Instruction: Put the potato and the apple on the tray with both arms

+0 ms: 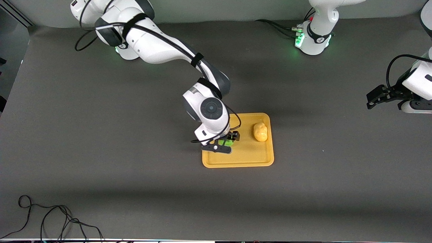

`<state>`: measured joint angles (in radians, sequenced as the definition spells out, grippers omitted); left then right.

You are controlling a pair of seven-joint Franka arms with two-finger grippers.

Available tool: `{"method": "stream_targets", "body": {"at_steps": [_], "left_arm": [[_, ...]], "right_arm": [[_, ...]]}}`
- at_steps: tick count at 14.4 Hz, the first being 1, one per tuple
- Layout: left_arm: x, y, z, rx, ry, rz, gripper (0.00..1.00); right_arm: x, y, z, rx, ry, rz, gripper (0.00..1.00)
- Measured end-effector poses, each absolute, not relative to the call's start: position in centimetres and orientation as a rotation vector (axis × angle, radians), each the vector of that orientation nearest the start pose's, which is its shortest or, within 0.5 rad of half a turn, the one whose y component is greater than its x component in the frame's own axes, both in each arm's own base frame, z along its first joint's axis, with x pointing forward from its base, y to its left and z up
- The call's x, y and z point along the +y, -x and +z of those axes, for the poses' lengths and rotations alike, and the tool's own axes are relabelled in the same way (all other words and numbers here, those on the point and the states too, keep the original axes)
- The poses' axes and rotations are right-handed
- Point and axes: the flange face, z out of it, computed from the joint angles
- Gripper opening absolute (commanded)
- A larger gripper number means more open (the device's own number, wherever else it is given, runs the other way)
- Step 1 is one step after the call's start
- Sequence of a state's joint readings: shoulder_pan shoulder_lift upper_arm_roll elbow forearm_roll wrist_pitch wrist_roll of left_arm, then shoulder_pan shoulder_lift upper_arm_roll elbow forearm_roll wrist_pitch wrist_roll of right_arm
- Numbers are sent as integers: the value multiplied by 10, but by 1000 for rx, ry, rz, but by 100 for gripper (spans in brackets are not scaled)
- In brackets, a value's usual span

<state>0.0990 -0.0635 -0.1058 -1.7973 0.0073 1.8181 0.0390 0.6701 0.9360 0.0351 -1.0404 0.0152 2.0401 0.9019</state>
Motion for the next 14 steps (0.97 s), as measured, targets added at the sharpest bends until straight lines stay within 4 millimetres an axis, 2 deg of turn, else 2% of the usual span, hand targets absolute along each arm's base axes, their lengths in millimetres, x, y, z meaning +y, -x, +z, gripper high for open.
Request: {"method": "stream_targets", "body": {"at_steps": [2, 4, 9, 11, 14], "left_arm": [[-5, -551, 572, 74, 3123, -117, 100], [-4, -549, 571, 73, 3125, -86, 100], [-4, -547, 569, 71, 3126, -55, 100], [-3, -546, 568, 70, 3126, -40, 100], [-3, -546, 568, 69, 3127, -36, 100]], "right_arm": [[469, -624, 318, 405, 3027, -48, 100], [436, -638, 352, 470, 3031, -47, 100], [339, -660, 433, 485, 3074, -7, 100], [287, -662, 464, 471, 3080, -15, 100], [185, -663, 499, 474, 3085, -23, 100]]}}
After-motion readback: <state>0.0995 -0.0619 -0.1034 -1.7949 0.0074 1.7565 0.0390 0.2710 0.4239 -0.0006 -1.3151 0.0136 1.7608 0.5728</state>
